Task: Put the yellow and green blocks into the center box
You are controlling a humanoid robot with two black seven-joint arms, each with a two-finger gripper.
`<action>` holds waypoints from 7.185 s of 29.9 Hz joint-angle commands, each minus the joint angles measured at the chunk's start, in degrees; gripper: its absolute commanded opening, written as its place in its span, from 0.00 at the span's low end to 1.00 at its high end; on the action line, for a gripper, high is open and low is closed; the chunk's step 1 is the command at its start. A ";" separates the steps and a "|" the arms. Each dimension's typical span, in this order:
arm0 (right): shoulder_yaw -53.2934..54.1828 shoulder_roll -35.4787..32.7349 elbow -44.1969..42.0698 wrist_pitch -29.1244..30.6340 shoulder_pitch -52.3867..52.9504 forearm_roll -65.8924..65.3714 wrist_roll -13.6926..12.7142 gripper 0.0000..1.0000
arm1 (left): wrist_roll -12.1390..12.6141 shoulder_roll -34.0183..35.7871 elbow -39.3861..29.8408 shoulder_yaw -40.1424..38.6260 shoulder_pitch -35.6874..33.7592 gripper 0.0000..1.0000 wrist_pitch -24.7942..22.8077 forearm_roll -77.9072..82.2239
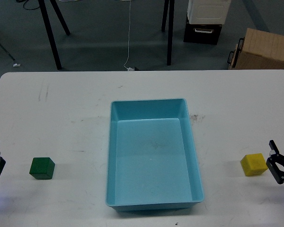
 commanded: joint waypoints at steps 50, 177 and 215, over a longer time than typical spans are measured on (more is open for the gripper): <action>-109.05 -27.95 -11.70 2.89 110.57 -57.89 -29.53 1.00 | 0.11 0.03 6.86 3.49 -7.68 1.00 0.00 1.14; -32.08 -27.17 -31.48 6.28 59.85 8.63 -7.12 1.00 | -0.33 0.03 9.15 5.60 -10.41 1.00 0.00 3.95; -5.00 2.91 -12.76 6.28 13.18 4.50 -2.72 1.00 | -0.32 5.02 20.03 -16.89 -19.01 1.00 0.00 3.43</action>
